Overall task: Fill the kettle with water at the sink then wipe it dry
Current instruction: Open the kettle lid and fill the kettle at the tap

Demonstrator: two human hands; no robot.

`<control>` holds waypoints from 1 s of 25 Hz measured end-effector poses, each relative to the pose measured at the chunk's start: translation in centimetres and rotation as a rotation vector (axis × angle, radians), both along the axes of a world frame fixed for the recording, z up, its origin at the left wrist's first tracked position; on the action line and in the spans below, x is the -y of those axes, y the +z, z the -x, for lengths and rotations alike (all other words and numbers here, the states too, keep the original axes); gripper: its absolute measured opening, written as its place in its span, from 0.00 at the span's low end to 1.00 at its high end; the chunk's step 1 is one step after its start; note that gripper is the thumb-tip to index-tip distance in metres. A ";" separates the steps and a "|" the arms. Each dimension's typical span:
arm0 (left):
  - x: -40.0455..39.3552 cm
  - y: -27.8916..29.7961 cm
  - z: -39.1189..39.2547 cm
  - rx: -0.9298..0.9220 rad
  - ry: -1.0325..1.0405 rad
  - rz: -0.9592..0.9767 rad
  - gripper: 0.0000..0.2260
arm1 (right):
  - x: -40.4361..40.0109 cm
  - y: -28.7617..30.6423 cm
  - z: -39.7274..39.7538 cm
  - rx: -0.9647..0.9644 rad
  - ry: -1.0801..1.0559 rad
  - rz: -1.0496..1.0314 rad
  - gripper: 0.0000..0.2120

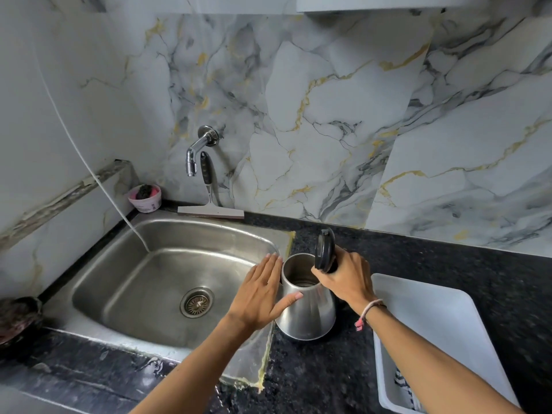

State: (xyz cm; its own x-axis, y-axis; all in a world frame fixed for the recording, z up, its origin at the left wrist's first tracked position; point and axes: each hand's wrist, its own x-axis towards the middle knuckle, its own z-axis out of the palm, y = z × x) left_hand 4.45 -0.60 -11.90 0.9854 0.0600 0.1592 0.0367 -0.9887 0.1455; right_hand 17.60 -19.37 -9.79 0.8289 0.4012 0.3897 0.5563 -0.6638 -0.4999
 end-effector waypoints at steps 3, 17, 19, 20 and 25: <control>-5.4 1.0 0.4 0.034 0.019 -0.008 0.46 | -5.4 0.6 0.0 0.015 0.004 -0.040 0.21; -32.0 6.2 -1.7 0.037 0.096 0.111 0.40 | -32.5 2.0 -0.6 -0.177 -0.079 -0.111 0.26; -33.4 8.2 -4.2 0.179 0.165 0.290 0.34 | -33.5 1.8 -1.3 -0.197 -0.105 -0.122 0.26; -34.0 9.3 -5.8 0.234 0.198 0.350 0.31 | -34.0 1.7 -1.8 -0.198 -0.114 -0.113 0.26; -32.7 12.1 -12.9 0.268 0.436 0.353 0.23 | -35.7 1.6 -3.8 -0.182 -0.128 -0.031 0.27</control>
State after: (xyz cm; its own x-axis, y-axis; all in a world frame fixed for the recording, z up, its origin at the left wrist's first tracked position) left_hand 17.32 32.08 0.24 0.7869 0.5418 0.2953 0.3428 -0.7817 0.5210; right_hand 21.38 16.30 -8.16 0.9301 0.2783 0.2398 0.3674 -0.7063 -0.6051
